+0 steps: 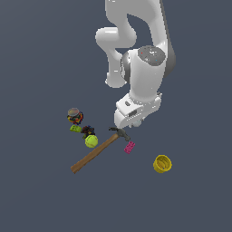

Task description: Pick up a designated object from a clutter of objects.

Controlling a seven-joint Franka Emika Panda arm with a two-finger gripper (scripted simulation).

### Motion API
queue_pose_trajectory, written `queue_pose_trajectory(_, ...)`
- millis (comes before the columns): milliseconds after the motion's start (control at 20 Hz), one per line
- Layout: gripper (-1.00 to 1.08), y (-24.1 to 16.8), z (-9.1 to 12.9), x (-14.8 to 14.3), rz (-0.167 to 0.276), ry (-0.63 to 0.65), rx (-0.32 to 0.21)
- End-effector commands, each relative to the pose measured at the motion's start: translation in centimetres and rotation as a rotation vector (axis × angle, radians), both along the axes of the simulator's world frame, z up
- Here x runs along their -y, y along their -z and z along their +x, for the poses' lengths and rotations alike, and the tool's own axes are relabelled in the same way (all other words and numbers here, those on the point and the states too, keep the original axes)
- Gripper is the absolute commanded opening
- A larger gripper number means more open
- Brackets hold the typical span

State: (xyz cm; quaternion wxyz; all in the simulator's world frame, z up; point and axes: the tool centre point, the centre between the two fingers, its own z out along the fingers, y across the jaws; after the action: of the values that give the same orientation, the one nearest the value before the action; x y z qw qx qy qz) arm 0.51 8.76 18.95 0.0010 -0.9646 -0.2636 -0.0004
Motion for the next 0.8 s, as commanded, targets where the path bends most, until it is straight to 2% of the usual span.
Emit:
queue_pose_trajectory(0, -1.0, -2.6, 0.5, 1.9, 0.001, -0.001, 0.0)
queue_pose_trajectory(450, -1.0, -11.6, 2.8, 8.6, 0.001, 0.0, 0.0)
queue_pose_trajectory(750, -1.0, -16.2, 4.1, 12.0, 0.0, 0.0, 0.0)
